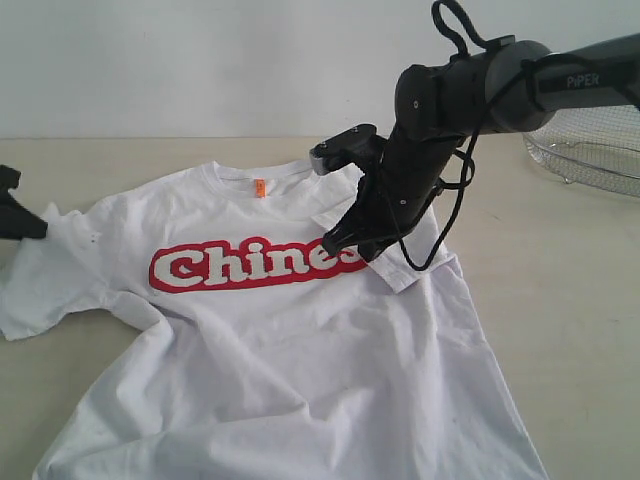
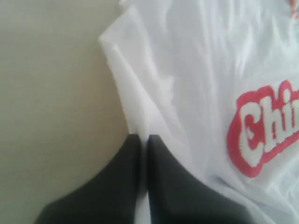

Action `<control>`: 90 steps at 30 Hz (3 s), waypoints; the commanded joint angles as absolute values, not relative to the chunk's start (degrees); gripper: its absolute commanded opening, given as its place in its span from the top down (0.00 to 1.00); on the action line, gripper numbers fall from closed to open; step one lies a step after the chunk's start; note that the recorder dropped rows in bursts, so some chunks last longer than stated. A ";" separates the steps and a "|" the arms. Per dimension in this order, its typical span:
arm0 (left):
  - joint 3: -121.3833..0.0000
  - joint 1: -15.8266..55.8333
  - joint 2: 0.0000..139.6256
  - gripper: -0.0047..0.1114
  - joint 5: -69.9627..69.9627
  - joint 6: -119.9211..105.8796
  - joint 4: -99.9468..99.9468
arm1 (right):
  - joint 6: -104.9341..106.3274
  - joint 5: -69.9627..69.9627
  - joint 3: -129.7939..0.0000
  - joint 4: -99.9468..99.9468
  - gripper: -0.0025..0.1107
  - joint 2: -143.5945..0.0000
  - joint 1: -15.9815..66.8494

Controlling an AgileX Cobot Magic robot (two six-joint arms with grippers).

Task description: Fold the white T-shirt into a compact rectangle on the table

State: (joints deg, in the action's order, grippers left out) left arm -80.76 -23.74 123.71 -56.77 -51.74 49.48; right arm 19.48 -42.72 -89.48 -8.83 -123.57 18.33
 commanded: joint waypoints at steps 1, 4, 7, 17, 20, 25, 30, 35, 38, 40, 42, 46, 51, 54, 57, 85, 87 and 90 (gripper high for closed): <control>-83.19 -18.48 119.81 0.92 -57.19 -52.00 50.67 | 19.76 -42.86 -89.56 -8.58 0.98 -123.45 18.26; -84.54 -14.15 119.43 0.92 -57.32 -50.56 50.67 | 19.76 -42.86 -89.56 -8.58 0.98 -123.45 18.26; -85.13 -9.21 119.43 0.92 -56.98 -49.69 50.92 | 19.76 -42.86 -89.56 -8.58 0.98 -123.45 18.26; -85.39 7.26 119.43 0.92 -47.44 -36.54 47.83 | 19.60 -42.73 -89.56 -8.58 0.98 -123.45 18.26; -85.39 9.24 122.06 0.92 -42.22 -26.15 37.79 | 19.70 -43.71 -89.56 -8.58 0.98 -123.45 18.26; -85.39 9.14 125.56 0.92 -42.96 -19.67 24.17 | 19.70 -44.30 -89.56 -8.38 0.98 -123.45 18.26; -85.39 9.14 125.42 0.91 -45.16 -29.34 32.27 | 19.86 -43.97 -89.56 -8.40 0.98 -123.45 18.26; -85.39 9.14 125.42 0.48 -52.87 -48.23 59.89 | 19.86 -44.10 -89.56 -8.40 0.98 -123.45 18.26; -85.39 9.14 125.33 0.36 -52.75 -48.47 60.85 | 20.08 -44.33 -89.56 -8.63 0.90 -123.45 18.26; -85.39 9.14 124.94 0.38 -52.51 -48.47 60.75 | 20.08 -44.33 -89.56 -8.63 0.78 -123.23 18.26; -85.39 8.87 123.92 0.40 -51.35 -48.47 60.32 | 20.08 -44.33 -89.56 -8.63 0.63 -122.61 18.26; -85.39 7.10 121.45 0.60 -44.99 -45.65 53.92 | 21.22 -45.54 -90.20 -13.50 0.52 -121.05 18.26; -85.39 4.43 121.05 0.92 -37.37 -38.43 42.55 | 29.69 -48.42 -92.87 -26.38 0.79 -120.29 19.63; -85.39 3.74 122.84 0.92 -38.19 -38.24 42.40 | 33.68 -48.12 -93.76 -28.67 0.98 -120.29 22.26; -85.39 3.74 125.11 0.92 -37.01 -38.41 41.50 | 35.14 -47.12 -94.43 -28.79 0.98 -120.58 26.16; -85.39 2.55 129.66 0.92 -38.33 -26.05 29.22 | 12.77 -33.16 -108.38 -10.23 0.98 -137.38 35.90; -85.39 2.55 129.66 0.92 -38.84 -26.05 29.22 | -1.68 -36.18 -109.77 5.91 0.98 -137.79 35.87; -85.39 2.55 129.66 0.92 -38.72 -26.05 29.22 | -18.47 -42.39 -110.44 25.67 0.98 -137.68 35.87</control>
State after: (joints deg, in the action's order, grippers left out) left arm -86.23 2.83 128.61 -35.59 -26.63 32.05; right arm -2.75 -36.52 -109.55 7.00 -137.99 36.10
